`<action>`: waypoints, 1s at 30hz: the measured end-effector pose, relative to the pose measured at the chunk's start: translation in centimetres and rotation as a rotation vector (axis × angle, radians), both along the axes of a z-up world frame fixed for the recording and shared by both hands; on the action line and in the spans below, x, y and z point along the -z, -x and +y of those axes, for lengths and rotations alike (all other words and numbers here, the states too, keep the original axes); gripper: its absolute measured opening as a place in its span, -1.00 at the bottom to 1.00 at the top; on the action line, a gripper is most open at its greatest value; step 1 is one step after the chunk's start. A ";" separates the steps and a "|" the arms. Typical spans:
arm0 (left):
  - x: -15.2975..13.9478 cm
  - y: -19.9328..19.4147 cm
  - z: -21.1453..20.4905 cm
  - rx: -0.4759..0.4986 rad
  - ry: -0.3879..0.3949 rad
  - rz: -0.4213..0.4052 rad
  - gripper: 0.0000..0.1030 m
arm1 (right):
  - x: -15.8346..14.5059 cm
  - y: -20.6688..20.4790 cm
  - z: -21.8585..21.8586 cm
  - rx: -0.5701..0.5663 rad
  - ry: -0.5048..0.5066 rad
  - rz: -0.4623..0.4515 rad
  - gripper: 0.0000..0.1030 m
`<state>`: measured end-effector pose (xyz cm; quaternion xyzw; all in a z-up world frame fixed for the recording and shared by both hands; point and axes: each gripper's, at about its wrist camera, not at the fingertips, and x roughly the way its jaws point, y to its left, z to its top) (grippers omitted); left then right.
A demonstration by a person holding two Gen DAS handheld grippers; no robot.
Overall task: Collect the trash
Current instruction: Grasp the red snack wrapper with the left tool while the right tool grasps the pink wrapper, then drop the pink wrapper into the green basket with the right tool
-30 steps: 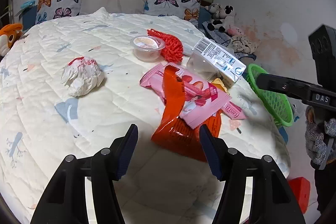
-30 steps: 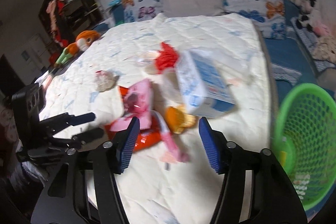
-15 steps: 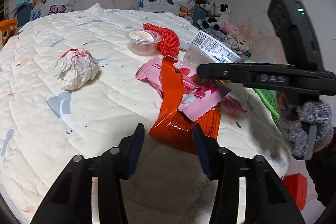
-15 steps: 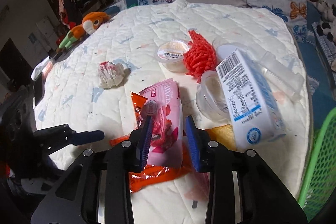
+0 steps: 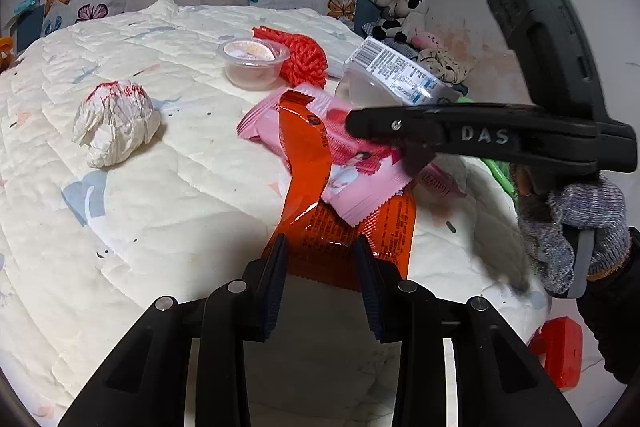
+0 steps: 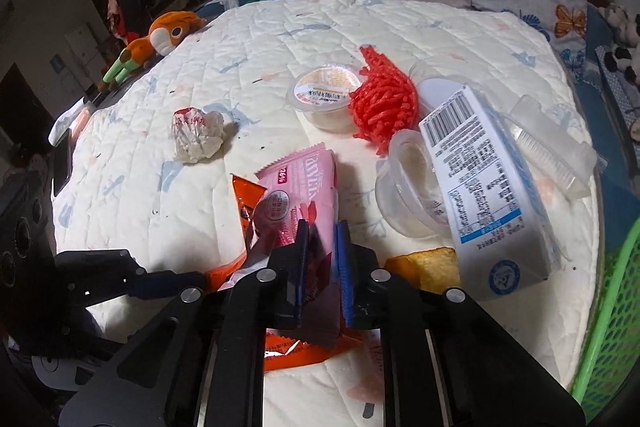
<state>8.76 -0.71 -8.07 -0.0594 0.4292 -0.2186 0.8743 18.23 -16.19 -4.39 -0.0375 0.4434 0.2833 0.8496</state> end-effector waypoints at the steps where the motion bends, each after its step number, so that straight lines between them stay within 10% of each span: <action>1: 0.1 -0.1 -0.1 0.000 -0.003 0.001 -0.35 | -0.3 0.2 -0.1 0.003 -0.005 -0.011 -0.79; 11: -0.2 -0.2 -0.2 0.008 -0.012 0.004 -0.34 | -4.3 1.4 -2.5 0.052 -0.047 -0.108 -0.82; 20: -2.8 0.3 -2.1 0.064 -0.045 -0.090 0.37 | -7.5 2.6 -6.6 0.121 -0.107 -0.155 -0.82; 30: -2.4 -2.9 -4.5 0.120 -0.071 -0.058 0.58 | -8.2 4.0 -12.0 0.234 -0.110 -0.180 -0.82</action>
